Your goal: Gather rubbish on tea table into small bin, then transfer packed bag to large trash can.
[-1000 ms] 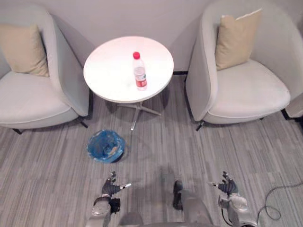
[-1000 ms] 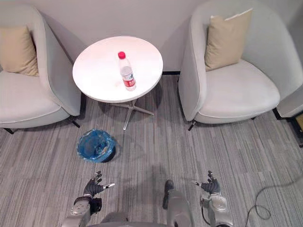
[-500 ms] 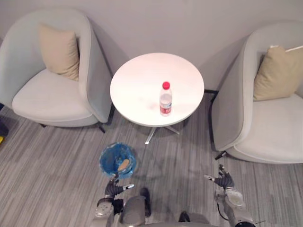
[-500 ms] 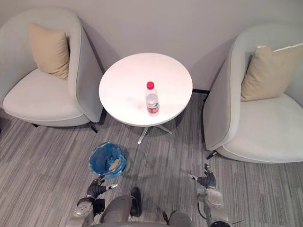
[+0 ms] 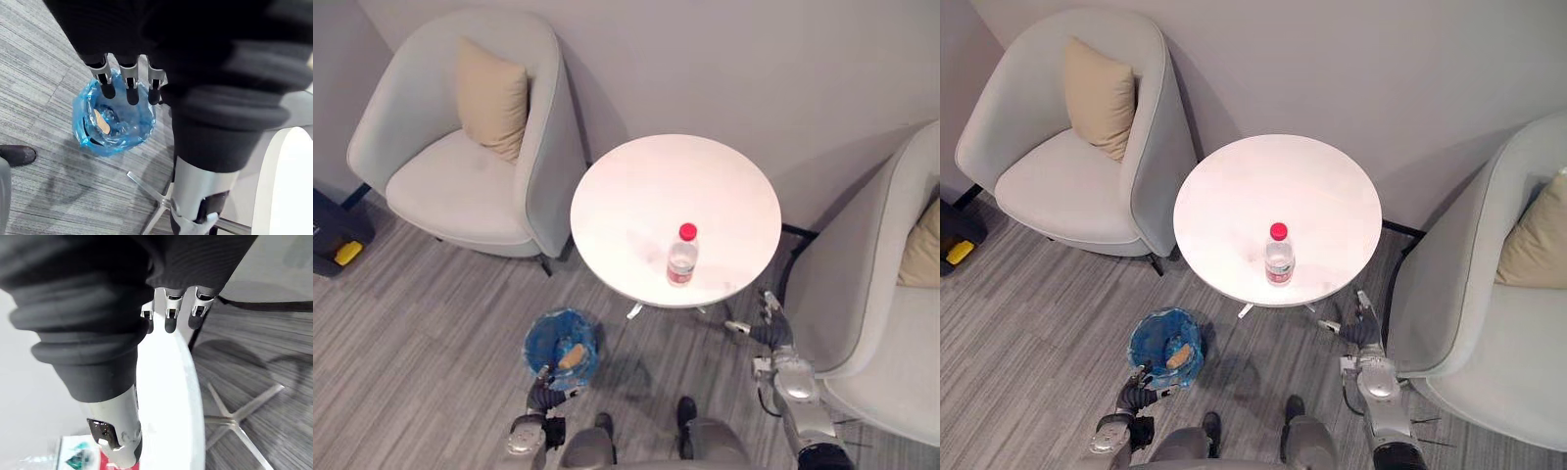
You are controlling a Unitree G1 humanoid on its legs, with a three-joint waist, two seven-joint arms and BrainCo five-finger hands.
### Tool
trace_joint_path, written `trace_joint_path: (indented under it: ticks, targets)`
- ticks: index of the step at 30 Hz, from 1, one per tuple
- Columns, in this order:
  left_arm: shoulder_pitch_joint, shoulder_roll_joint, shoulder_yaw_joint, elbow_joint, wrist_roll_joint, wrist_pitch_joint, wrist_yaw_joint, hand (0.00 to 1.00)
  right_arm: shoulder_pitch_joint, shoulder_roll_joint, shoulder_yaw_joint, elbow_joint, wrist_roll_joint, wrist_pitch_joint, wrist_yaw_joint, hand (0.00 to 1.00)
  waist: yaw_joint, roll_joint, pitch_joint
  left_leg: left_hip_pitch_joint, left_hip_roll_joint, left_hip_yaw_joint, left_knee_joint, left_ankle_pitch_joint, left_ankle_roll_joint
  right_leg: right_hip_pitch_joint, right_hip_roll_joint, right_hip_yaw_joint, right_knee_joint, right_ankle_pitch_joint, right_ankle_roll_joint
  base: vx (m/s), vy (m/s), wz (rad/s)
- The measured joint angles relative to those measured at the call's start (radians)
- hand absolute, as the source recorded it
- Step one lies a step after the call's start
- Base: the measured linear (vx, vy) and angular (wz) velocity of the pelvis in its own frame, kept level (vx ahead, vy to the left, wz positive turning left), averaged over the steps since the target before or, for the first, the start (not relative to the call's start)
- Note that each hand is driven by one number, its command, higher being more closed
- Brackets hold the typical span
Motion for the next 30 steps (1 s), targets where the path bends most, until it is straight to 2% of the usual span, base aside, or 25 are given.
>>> trace_joint_path:
  ticks: [3, 4, 7, 12, 18, 19, 24, 28, 29, 30]
  targets:
    - [0.002, 0.005, 0.0, 0.015, 0.0, -0.001, 0.0, 0.0, -0.011, -0.009, 0.022, -0.001, -0.005, -0.003, 0.0, 0.0, 0.01, 0.002, -0.002, -0.004, -0.002, -0.014, -0.003, 0.005, 0.0, 0.016, -0.003, -0.014, -0.04, 0.017, 0.005, 0.03, 0.026, 0.18]
    - [0.002, 0.006, 0.0, 0.016, 0.0, -0.001, 0.0, 0.0, -0.013, -0.013, 0.034, -0.001, -0.007, -0.004, 0.0, 0.0, 0.02, 0.003, -0.003, -0.012, -0.006, -0.025, -0.014, 0.017, -0.001, 0.029, -0.006, -0.029, -0.064, 0.027, 0.005, -0.02, 0.004, 0.24]
    - [0.002, 0.007, 0.0, 0.015, -0.001, -0.003, 0.0, 0.0, -0.044, -0.014, 0.04, 0.005, -0.007, -0.004, -0.002, 0.0, 0.022, 0.004, -0.008, -0.024, -0.02, -0.064, -0.048, 0.057, 0.001, 0.034, -0.018, -0.072, -0.094, 0.041, 0.008, -0.01, -0.001, 0.51]
    - [0.02, 0.012, -0.002, 0.018, -0.003, -0.004, 0.001, 0.0, -0.15, -0.016, 0.065, 0.067, -0.003, -0.008, -0.04, 0.0, 0.048, 0.01, -0.01, -0.054, -0.031, -0.114, -0.07, 0.092, -0.003, 0.034, -0.022, -0.126, -0.121, 0.061, 0.001, -0.07, -0.004, 0.33]
    - [0.021, 0.012, -0.012, 0.031, -0.01, -0.004, 0.003, 0.0, -0.268, -0.017, 0.065, 0.162, 0.001, 0.0, -0.11, 0.0, 0.051, 0.025, -0.002, -0.091, -0.041, -0.157, -0.122, 0.148, -0.003, 0.009, -0.033, -0.175, -0.139, 0.087, 0.0, -0.12, 0.001, 0.28]
    - [0.021, 0.012, -0.012, 0.031, -0.011, -0.004, 0.004, 0.0, -0.287, -0.02, 0.065, 0.175, 0.003, 0.001, -0.121, 1.0, 0.052, 0.031, 0.002, -0.096, -0.044, -0.162, -0.129, 0.153, -0.007, 0.003, -0.036, -0.18, -0.139, 0.09, 0.003, -0.07, 0.007, 0.15]
    - [0.02, 0.007, -0.031, 0.031, -0.038, -0.019, 0.005, 0.0, -0.377, -0.056, 0.053, 0.252, 0.062, 0.005, -0.151, 1.0, 0.054, 0.062, 0.021, -0.133, -0.057, -0.194, -0.139, 0.178, -0.007, -0.023, -0.049, -0.206, -0.134, 0.091, 0.008, -0.08, 0.011, 0.19]
    - [0.019, 0.005, -0.034, 0.031, -0.047, -0.024, 0.004, 0.0, -0.421, -0.081, 0.03, 0.289, 0.137, 0.005, -0.154, 1.0, 0.061, 0.074, 0.029, -0.156, -0.06, -0.222, -0.139, 0.195, -0.004, -0.033, -0.052, -0.235, -0.13, 0.093, 0.009, -0.01, -0.012, 0.23]
    - [0.019, 0.004, -0.042, 0.03, -0.056, -0.024, 0.004, 0.0, -0.432, -0.099, 0.022, 0.301, 0.167, 0.005, -0.155, 1.0, 0.078, 0.079, 0.032, -0.157, -0.06, -0.225, -0.139, 0.198, -0.003, -0.034, -0.052, -0.238, -0.128, 0.093, 0.006, 0.02, -0.013, 0.09]
    - [0.02, 0.003, -0.042, 0.031, -0.056, -0.024, 0.003, 0.0, -0.437, -0.106, 0.021, 0.307, 0.178, 0.005, -0.154, 1.0, 0.079, 0.082, 0.033, -0.159, -0.061, -0.229, -0.139, 0.198, -0.003, -0.034, -0.053, -0.242, -0.126, 0.092, 0.006, 0.03, -0.013, 0.16]
